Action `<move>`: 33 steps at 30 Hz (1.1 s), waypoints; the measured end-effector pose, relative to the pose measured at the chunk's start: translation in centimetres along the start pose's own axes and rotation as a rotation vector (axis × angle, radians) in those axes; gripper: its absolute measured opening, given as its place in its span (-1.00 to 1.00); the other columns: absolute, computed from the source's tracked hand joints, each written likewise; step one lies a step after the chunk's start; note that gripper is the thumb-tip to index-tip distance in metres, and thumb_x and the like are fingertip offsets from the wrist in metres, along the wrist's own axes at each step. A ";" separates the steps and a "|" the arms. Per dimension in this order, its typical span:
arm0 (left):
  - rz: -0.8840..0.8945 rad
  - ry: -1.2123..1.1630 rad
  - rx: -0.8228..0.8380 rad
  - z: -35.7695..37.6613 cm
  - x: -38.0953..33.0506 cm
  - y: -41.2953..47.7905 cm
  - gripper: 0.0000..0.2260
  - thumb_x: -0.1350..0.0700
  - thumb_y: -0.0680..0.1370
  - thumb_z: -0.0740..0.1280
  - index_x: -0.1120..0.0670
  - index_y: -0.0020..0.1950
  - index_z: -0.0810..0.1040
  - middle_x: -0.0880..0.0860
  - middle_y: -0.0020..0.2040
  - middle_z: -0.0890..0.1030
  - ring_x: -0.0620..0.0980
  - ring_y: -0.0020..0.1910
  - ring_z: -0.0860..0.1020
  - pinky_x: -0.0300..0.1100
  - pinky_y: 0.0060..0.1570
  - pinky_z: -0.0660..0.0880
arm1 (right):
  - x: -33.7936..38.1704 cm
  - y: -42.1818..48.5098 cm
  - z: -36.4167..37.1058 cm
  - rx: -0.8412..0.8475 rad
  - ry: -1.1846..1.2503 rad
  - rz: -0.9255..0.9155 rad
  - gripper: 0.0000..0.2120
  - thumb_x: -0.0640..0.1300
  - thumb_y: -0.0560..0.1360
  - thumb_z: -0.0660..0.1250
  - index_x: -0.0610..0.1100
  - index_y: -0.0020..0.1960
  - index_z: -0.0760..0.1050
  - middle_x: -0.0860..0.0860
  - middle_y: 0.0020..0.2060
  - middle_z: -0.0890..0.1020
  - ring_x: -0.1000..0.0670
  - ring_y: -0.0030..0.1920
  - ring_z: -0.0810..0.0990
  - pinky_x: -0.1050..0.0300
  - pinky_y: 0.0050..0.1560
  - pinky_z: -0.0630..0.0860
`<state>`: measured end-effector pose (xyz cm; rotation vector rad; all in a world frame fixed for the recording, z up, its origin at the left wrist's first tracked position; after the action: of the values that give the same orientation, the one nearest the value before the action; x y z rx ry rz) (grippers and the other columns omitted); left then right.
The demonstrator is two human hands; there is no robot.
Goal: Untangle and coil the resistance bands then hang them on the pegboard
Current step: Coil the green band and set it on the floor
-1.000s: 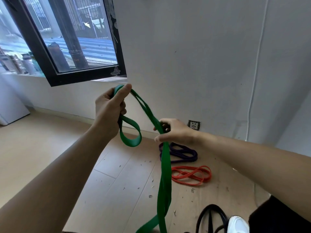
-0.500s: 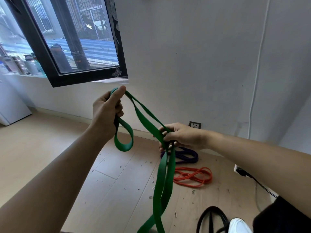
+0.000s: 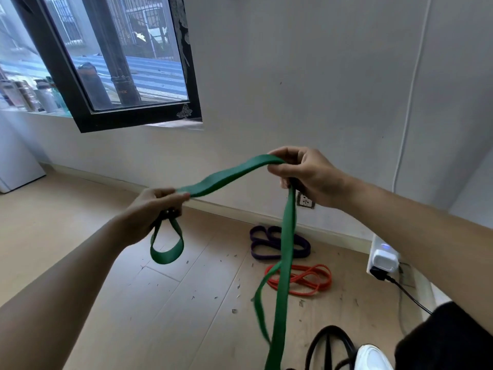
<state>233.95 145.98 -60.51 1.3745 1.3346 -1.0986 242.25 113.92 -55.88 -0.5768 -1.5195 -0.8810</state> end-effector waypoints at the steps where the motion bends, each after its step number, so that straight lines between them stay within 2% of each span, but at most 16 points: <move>1: -0.032 0.078 0.063 0.5 0.2 -0.1 -0.23 -0.32 0.09 0.65 0.24 0.03 0.66 0.07 -0.24 0.60 0.00 -0.21 0.59 -0.20 -0.11 0.50 | 0.3 0.0 0.1 -0.014 0.027 -0.019 -0.62 -0.31 0.44 0.46 -0.41 0.22 0.51 -0.08 -0.23 0.56 0.01 -0.34 0.45 0.16 -0.29 0.43; 5: -0.071 0.219 0.257 3.2 -0.1 0.0 -0.32 -0.27 0.13 0.64 0.24 -0.03 0.66 0.13 -0.15 0.68 0.03 -0.13 0.68 -0.31 -0.19 0.55 | 0.3 0.3 1.2 -0.042 -0.043 -0.049 -0.71 -0.30 0.48 0.47 -0.35 0.17 0.57 -0.06 -0.23 0.59 0.01 -0.32 0.46 0.15 -0.29 0.42; 8: -0.039 0.130 0.338 5.5 -1.3 0.5 -0.45 -0.19 0.21 0.64 0.16 0.00 0.68 0.09 -0.08 0.68 0.15 0.02 0.67 -0.22 0.01 0.59 | 0.0 0.4 1.8 -0.040 -0.140 -0.065 -0.77 -0.32 0.48 0.48 -0.30 0.13 0.62 -0.04 -0.21 0.65 0.04 -0.27 0.53 0.22 -0.30 0.44; 11: 0.017 0.040 0.373 7.9 -3.0 0.9 -0.42 -0.21 0.25 0.62 0.18 0.05 0.63 0.05 -0.13 0.61 0.11 -0.05 0.63 -0.14 0.05 0.58 | -0.1 0.3 2.2 0.008 -0.218 -0.052 -0.75 -0.36 0.45 0.49 -0.26 0.12 0.63 -0.04 -0.20 0.67 0.07 -0.25 0.58 0.27 -0.27 0.49; 13: 0.045 -0.015 0.324 9.4 -4.1 1.3 -0.42 -0.19 0.25 0.62 0.17 0.07 0.60 0.01 -0.19 0.56 0.04 -0.14 0.57 -0.11 0.04 0.58 | -0.1 0.3 2.2 0.045 -0.272 -0.038 -0.67 -0.39 0.44 0.50 -0.28 0.18 0.59 -0.15 -0.12 0.67 0.02 -0.18 0.62 0.23 -0.18 0.56; 16: 0.070 -0.043 0.187 10.9 -5.2 1.7 -0.58 -0.10 0.31 0.57 0.12 0.01 0.60 -0.03 -0.29 0.51 -0.08 -0.30 0.48 -0.11 -0.06 0.54 | -0.1 0.1 1.9 0.112 -0.325 -0.018 -0.55 -0.43 0.43 0.48 -0.25 0.28 0.50 -0.28 0.02 0.62 -0.10 -0.02 0.66 0.05 0.08 0.65; 20: 0.157 -0.059 0.068 11.7 -6.3 1.9 -0.75 0.03 0.39 0.56 0.11 -0.05 0.63 -0.09 -0.36 0.51 -0.12 -0.39 0.41 -0.20 -0.25 0.40 | -0.9 -0.1 1.3 0.160 -0.321 0.051 -0.55 -0.44 0.43 0.46 -0.23 0.27 0.48 -0.13 -0.08 0.57 -0.01 -0.06 0.60 0.14 0.01 0.59; 25: 0.238 -0.212 -0.045 10.8 -7.4 1.9 -0.77 0.05 0.41 0.57 0.11 -0.10 0.59 -0.11 -0.40 0.43 -0.16 -0.44 0.32 -0.34 -0.41 0.32 | -4.5 -1.0 1.0 0.304 -0.409 0.197 -0.77 -0.39 0.47 0.44 -0.28 0.11 0.54 -0.08 -0.13 0.57 0.09 -0.14 0.60 0.23 -0.06 0.55; 30: 0.272 -0.365 -0.139 8.3 -7.7 1.8 -0.87 0.05 0.47 0.53 0.01 -0.21 0.62 -0.10 -0.41 0.34 -0.15 -0.45 0.24 -0.34 -0.44 0.25 | -7.7 -1.2 0.8 0.301 -0.500 0.266 -0.84 -0.28 0.50 0.46 -0.29 0.06 0.60 -0.12 -0.09 0.64 -0.05 -0.06 0.65 -0.02 0.13 0.60; 33: 0.266 -0.388 -0.168 7.3 -7.2 1.8 -0.82 0.01 0.46 0.55 -0.01 -0.25 0.60 -0.09 -0.41 0.30 -0.14 -0.44 0.23 -0.33 -0.44 0.27 | -7.1 -0.9 0.4 0.288 -0.472 0.247 -0.79 -0.22 0.52 0.45 -0.33 0.09 0.59 -0.17 -0.07 0.62 -0.09 -0.05 0.62 -0.06 0.14 0.58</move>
<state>235.51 137.36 -54.86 1.1088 0.9114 -0.9865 242.42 114.65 -63.05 -0.7740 -1.9066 -0.3357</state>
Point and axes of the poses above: each hand's wrist, its own y-axis towards the middle knuckle, its own z-axis out of the palm, x = y × z, the point moved 2 cm from there along y, towards the middle knuckle
